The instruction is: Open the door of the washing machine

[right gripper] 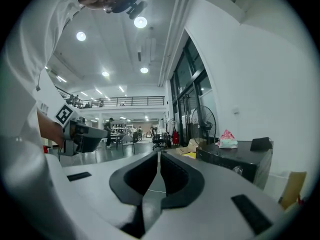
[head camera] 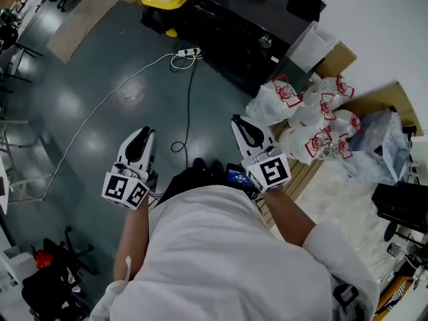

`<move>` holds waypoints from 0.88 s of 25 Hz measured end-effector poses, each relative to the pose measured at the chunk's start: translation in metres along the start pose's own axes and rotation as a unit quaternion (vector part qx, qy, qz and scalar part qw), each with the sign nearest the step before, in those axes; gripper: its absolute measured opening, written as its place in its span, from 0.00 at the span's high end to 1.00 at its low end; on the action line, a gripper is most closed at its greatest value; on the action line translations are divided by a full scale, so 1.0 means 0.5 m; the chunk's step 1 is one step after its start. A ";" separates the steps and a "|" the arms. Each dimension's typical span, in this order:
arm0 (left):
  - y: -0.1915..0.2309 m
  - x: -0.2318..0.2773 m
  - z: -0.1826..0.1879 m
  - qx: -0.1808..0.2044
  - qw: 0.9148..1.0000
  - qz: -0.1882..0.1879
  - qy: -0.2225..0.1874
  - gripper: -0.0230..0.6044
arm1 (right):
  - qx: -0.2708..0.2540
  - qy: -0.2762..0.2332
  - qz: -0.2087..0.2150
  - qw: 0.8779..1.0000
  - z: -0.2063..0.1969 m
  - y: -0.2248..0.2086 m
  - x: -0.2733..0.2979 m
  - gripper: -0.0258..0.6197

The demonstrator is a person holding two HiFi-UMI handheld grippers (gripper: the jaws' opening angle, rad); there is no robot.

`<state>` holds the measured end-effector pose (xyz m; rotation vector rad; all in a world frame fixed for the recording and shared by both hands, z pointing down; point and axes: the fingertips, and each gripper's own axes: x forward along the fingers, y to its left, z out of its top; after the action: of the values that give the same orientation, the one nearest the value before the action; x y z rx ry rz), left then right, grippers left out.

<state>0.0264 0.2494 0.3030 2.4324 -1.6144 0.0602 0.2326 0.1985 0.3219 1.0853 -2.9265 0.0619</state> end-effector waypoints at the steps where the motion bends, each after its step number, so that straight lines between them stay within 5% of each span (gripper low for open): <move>1: 0.005 0.001 0.002 -0.002 1.000 0.000 0.000 0.84 | 0.001 0.001 0.001 1.000 -0.002 -0.002 0.006 0.89; 8: 0.061 0.028 -0.003 -0.015 1.000 0.009 -0.003 0.84 | -0.005 -0.012 0.002 1.000 0.009 -0.032 0.062 0.89; 14: 0.120 0.122 0.019 -0.032 0.998 -0.026 -0.037 0.84 | -0.004 0.002 -0.012 1.000 0.002 -0.087 0.136 0.89; 22: 0.304 0.253 0.099 -0.035 0.997 -0.049 -0.054 0.84 | 0.000 -0.007 -0.035 0.999 0.042 -0.181 0.351 0.89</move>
<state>-0.0667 0.0682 0.2988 2.4962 -1.5108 -0.1443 0.1585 0.0146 0.3093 1.1929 -2.8964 0.0528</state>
